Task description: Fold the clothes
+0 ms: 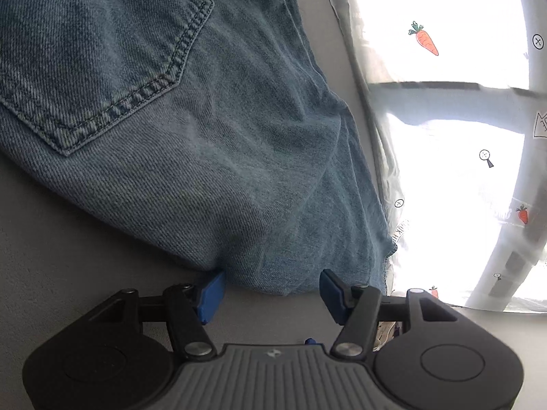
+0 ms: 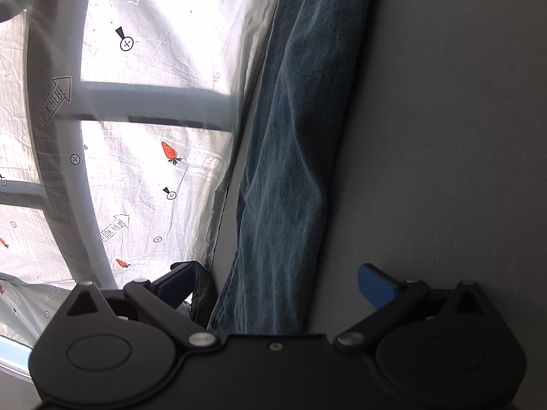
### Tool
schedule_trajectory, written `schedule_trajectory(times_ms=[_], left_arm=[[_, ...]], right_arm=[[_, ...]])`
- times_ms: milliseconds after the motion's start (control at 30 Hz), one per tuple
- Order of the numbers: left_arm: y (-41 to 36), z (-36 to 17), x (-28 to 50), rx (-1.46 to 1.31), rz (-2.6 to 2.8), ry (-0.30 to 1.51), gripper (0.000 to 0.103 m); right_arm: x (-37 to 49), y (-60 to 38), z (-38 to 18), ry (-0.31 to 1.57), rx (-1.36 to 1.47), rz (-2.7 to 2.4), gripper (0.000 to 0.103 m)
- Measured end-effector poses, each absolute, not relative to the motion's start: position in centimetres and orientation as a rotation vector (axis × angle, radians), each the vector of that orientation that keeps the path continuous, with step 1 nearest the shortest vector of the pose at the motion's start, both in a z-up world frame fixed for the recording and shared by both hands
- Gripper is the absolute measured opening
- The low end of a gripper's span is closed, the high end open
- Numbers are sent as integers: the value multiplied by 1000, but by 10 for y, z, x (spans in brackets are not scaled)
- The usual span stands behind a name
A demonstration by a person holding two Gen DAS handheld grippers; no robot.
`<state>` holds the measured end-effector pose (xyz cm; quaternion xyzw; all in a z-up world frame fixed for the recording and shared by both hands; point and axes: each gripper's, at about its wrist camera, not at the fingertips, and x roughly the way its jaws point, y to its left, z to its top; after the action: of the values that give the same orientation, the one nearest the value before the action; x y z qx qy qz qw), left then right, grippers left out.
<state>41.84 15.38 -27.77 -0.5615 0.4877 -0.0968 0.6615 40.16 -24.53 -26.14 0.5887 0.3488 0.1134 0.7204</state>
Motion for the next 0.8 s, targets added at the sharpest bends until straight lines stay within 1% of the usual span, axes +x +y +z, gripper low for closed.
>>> schedule_trajectory(times_ms=[67,133,233,300,333,367,567,800], left_arm=[[151,-280,419,-1301,-235,1114,62],[148,-281,422,-1276,-226,1121,62],[150,-287,424,-1348,-206,1098,60],[152,-289,424,-1388,-193,1080,43],[153,-289,424,-1407,-193,1072,13],[155,-290,425,-1427,-192,1064,2],[170,-271,431,-1507,-227,931,1],[175,-261,447,-1557,-232,931,1]], right_arm=[[401,-245,-262,769,1301,248,103],[400,-245,-262,769,1300,247,103],[400,-246,-262,766,1301,248,103],[399,-246,-262,763,1304,249,103],[399,-246,-262,762,1308,247,103],[399,-246,-262,760,1312,245,103],[397,-248,-264,744,1349,210,103],[414,-238,-271,730,1487,273,103]])
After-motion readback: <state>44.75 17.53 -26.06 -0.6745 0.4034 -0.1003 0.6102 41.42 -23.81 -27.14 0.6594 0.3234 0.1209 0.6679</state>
